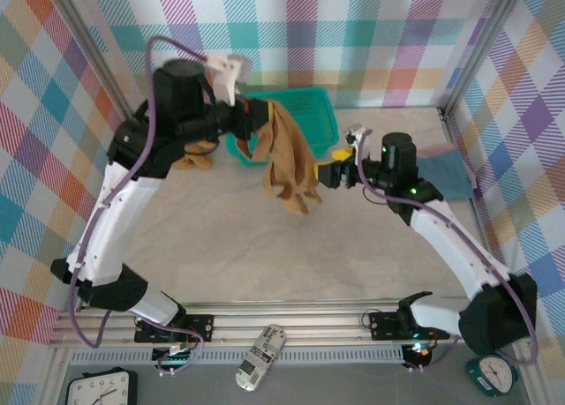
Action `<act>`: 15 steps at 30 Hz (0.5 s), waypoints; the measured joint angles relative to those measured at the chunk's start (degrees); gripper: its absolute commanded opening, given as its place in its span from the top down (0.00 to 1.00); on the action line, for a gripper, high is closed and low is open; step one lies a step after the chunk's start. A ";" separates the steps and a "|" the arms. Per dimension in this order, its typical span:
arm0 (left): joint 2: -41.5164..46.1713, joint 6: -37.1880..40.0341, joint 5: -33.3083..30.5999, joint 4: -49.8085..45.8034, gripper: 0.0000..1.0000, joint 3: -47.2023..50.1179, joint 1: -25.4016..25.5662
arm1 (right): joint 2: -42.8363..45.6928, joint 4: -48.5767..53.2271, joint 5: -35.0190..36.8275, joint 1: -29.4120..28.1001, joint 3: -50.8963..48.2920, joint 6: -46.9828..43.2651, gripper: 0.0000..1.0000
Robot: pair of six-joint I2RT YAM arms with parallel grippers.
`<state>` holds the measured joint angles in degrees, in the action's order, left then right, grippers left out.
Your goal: Fold and stack the tank tops
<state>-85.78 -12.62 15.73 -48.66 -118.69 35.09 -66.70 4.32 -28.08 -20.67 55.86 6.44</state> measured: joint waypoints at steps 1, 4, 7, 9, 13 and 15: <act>1.05 -1.86 0.42 1.07 1.00 4.26 0.72 | 2.67 1.18 -0.28 -0.04 -1.40 -0.28 0.20; 1.62 -7.98 1.97 5.20 1.00 15.72 2.64 | 9.07 5.49 -0.96 -0.28 -4.94 -0.98 0.21; 1.16 -12.55 2.67 8.46 0.93 26.27 3.15 | 13.79 9.07 -0.92 -0.81 -8.57 -0.94 0.23; -0.59 -14.69 2.67 8.79 0.90 30.32 2.99 | 15.58 10.82 -0.57 -1.60 -10.93 -0.96 0.24; -7.34 -18.25 3.45 12.70 0.84 33.92 2.49 | 15.37 11.45 1.05 -3.41 -15.04 -0.17 0.27; -11.74 -19.32 3.85 14.60 0.81 33.90 2.27 | 14.67 10.97 2.05 -3.89 -17.20 1.51 0.28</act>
<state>-97.51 -31.94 19.57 -34.06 -84.79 37.36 -52.03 15.29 -26.02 -24.56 38.65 7.94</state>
